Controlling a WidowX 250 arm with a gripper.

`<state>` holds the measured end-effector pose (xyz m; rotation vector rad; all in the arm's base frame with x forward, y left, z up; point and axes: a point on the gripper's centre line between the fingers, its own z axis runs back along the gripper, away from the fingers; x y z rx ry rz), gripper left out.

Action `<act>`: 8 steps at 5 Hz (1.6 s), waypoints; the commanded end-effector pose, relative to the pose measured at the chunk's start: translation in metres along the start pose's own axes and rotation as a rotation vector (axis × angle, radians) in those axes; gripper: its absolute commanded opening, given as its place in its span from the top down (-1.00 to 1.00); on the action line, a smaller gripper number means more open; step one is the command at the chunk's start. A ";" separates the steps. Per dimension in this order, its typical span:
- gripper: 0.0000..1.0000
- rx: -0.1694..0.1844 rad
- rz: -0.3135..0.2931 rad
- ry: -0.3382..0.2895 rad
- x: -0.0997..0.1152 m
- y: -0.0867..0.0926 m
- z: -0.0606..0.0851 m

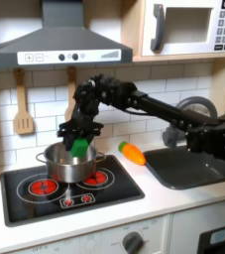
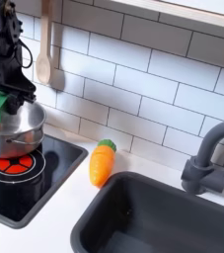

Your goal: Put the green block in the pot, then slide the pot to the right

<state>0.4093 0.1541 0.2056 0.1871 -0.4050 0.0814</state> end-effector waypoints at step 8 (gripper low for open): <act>-1.00 -0.039 -0.053 0.028 -0.003 -0.006 -0.012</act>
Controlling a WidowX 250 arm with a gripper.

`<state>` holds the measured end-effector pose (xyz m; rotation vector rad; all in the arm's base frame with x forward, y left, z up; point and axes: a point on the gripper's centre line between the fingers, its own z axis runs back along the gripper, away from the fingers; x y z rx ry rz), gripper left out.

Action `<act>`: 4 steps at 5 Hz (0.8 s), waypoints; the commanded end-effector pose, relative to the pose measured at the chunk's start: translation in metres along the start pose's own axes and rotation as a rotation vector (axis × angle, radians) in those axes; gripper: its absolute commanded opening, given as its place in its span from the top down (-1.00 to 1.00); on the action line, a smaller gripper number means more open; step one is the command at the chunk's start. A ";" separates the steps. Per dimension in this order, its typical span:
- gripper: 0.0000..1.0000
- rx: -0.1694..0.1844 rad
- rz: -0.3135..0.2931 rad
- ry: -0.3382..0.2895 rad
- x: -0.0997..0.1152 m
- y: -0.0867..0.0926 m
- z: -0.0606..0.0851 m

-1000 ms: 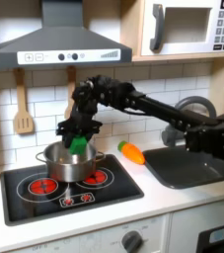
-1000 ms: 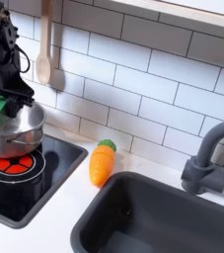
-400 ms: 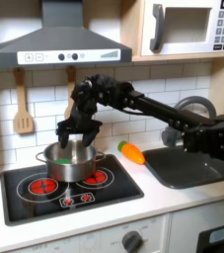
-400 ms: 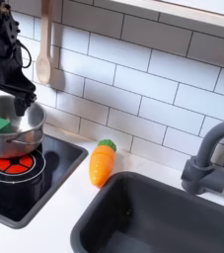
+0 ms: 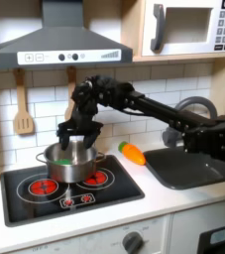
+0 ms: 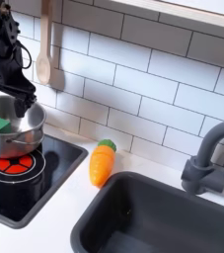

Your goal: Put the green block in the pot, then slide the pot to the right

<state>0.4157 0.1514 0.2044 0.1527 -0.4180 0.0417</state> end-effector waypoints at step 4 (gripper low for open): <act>-1.00 -0.063 -0.060 0.110 -0.029 -0.025 -0.018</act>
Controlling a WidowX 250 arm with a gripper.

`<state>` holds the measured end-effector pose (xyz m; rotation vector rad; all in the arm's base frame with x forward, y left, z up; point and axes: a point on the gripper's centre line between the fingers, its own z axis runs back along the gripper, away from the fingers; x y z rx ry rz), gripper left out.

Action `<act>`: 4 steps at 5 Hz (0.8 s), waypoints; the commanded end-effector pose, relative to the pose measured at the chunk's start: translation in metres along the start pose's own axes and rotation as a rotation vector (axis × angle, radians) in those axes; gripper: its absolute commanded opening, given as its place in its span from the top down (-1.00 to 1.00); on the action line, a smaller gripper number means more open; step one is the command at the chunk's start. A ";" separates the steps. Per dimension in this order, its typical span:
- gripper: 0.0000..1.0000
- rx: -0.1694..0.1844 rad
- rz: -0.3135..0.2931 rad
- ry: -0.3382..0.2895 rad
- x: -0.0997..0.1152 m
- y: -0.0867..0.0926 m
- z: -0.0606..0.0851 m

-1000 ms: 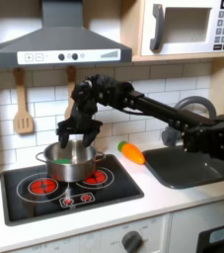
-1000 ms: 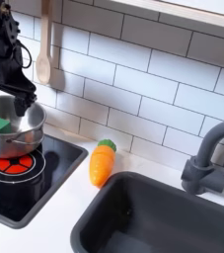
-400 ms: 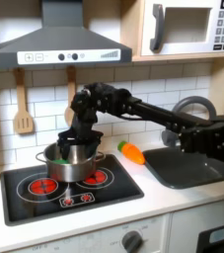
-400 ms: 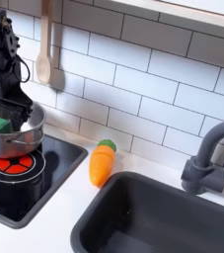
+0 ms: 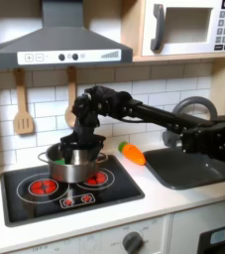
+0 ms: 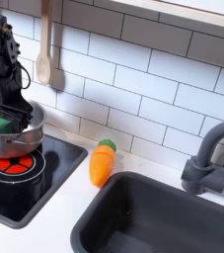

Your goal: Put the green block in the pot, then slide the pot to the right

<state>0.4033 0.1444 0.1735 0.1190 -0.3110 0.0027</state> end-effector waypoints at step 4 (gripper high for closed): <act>-1.00 -0.076 -0.088 -0.001 -0.011 -0.061 0.019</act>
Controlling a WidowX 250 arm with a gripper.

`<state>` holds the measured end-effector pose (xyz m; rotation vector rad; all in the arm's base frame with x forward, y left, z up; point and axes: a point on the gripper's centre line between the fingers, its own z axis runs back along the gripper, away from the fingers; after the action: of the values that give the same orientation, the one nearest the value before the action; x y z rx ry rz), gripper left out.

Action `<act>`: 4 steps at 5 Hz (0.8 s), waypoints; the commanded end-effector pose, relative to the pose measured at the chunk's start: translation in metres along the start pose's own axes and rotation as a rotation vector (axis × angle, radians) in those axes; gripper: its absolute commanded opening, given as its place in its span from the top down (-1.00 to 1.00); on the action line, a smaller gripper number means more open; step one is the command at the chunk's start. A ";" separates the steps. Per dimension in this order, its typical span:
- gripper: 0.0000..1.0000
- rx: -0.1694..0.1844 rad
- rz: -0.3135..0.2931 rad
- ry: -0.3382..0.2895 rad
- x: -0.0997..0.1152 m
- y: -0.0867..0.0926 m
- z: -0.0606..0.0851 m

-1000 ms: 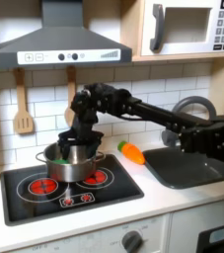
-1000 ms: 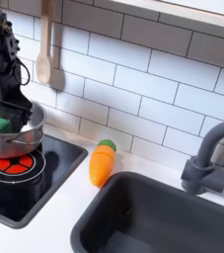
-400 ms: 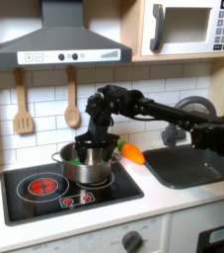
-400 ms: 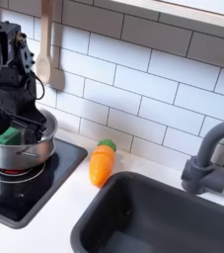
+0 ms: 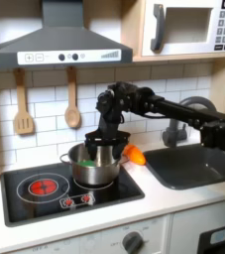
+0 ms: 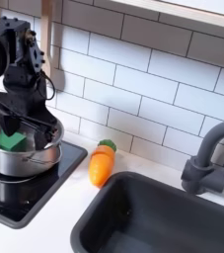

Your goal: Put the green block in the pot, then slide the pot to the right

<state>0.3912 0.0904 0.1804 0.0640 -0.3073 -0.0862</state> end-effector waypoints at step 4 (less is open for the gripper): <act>-1.00 -0.022 -0.014 -0.026 -0.002 -0.026 0.011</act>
<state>0.3814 0.0633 0.1873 0.0420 -0.3245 -0.1049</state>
